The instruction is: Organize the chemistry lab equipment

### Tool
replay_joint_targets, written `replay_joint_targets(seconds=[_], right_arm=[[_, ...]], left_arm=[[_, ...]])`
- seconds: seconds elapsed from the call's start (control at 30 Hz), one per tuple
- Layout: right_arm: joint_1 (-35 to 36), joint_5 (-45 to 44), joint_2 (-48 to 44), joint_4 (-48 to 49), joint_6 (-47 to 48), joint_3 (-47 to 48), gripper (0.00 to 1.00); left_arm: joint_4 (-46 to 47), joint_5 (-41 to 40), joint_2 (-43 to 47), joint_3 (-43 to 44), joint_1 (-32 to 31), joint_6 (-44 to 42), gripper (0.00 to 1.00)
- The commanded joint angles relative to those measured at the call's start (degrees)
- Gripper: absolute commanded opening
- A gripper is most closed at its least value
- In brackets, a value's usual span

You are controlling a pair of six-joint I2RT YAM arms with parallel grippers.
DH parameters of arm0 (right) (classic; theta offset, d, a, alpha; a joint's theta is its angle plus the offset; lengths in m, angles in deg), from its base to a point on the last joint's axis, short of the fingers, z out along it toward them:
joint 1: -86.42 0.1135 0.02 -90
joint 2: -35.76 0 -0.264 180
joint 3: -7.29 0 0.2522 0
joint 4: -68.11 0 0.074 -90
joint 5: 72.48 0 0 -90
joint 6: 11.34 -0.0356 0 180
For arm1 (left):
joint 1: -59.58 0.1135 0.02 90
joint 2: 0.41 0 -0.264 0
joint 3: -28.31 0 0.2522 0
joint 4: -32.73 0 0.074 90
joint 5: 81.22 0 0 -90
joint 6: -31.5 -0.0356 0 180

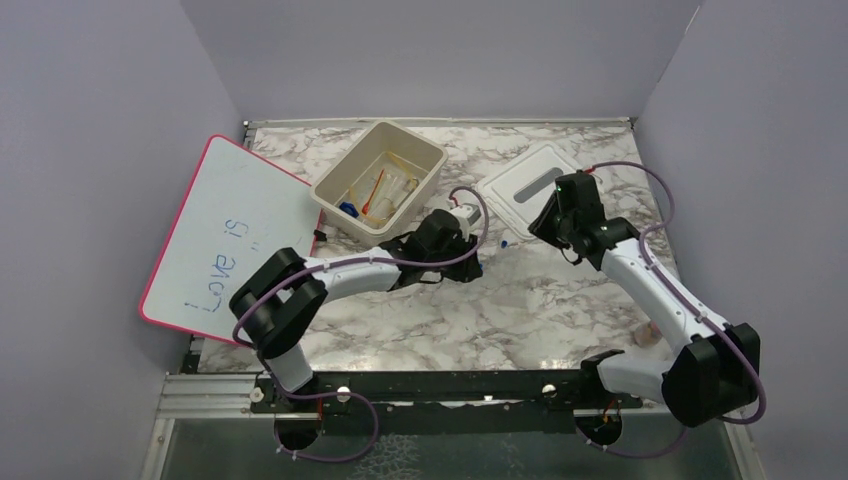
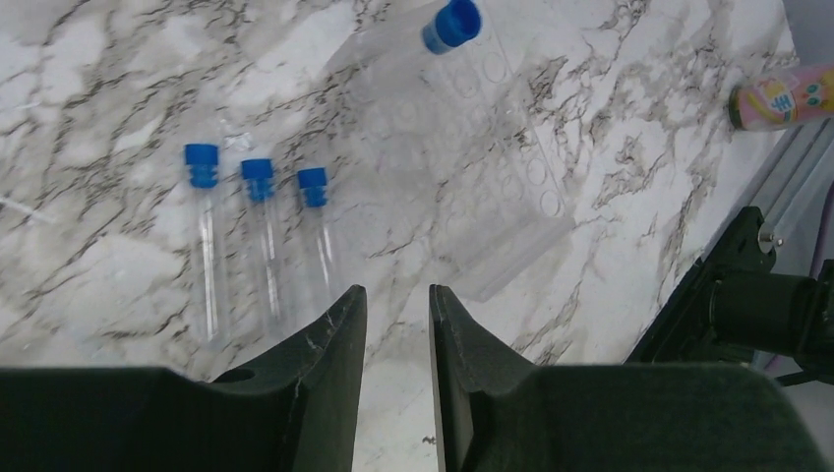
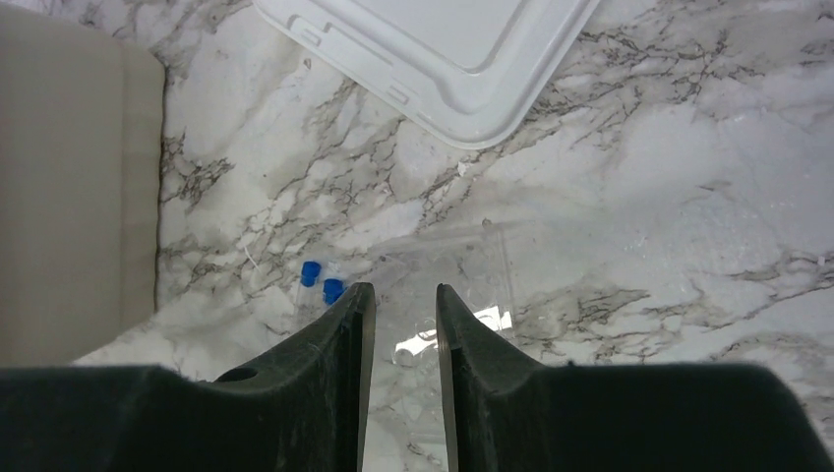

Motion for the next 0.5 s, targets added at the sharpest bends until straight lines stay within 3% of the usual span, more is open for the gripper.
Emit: replay_joint_targets(seconds=[0.0,0.23,0.47], right_arm=[[-1.2,4.5,-4.0,1.2,0.6,-3.4,0.34],[-2.2,4.3,-6.8,1.6,1.0,-7.3,0.34],[-2.8,4.9,-8.0,2.5,1.0,-9.4,0.34]], left_arm=[[-6.2,-6.2,-5.0,6.8,-3.9,-3.6,0.33],[-15.7,-17.3,-10.2,13.3,-6.7,-4.9,0.40],[-18.5,-21.3,-10.9,14.2,-7.2,-4.4,0.34]])
